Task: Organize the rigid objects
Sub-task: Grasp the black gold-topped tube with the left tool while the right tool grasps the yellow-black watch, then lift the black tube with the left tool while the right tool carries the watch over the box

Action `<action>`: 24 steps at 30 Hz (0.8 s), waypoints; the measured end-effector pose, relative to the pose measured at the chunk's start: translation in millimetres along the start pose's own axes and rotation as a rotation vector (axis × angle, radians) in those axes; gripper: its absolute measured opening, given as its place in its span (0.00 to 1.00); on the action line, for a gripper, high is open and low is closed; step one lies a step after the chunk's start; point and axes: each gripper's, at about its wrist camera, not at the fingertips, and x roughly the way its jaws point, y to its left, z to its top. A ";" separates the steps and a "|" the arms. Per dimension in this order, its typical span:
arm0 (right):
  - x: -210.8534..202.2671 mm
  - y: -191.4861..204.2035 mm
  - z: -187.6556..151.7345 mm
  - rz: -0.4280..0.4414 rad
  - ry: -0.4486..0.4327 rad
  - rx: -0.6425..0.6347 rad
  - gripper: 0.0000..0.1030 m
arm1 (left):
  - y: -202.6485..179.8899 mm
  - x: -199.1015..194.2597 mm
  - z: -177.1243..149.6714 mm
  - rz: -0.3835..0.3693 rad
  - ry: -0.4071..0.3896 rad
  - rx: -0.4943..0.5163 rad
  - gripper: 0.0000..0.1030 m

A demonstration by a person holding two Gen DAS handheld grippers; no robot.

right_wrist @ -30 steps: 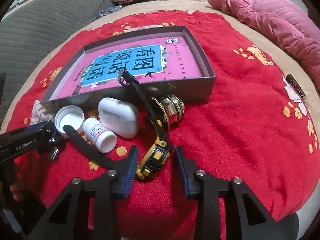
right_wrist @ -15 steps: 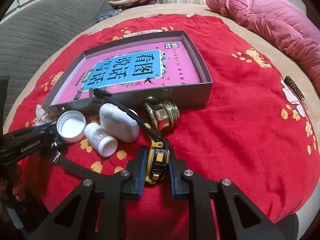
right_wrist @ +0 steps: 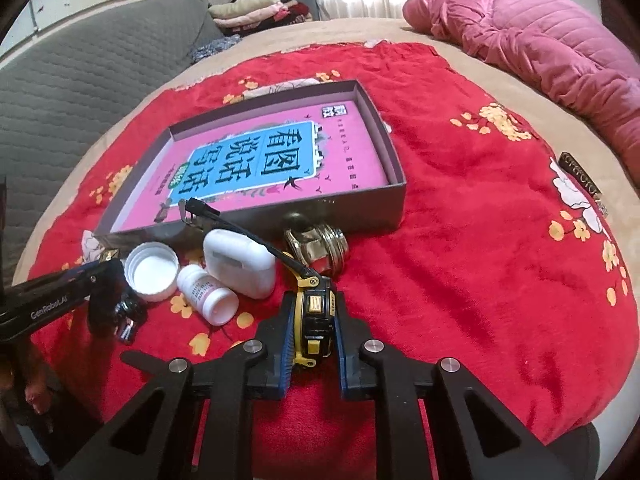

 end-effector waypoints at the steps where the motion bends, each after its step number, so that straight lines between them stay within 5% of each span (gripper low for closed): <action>1: -1.5 -0.5 0.4 0.003 -0.005 0.003 0.16 | 0.0 -1.7 0.0 0.000 -0.002 -0.001 0.22; 24: -36.2 -12.0 10.3 0.069 -0.122 0.064 0.16 | -12.4 -45.2 8.6 0.014 -0.095 0.003 0.22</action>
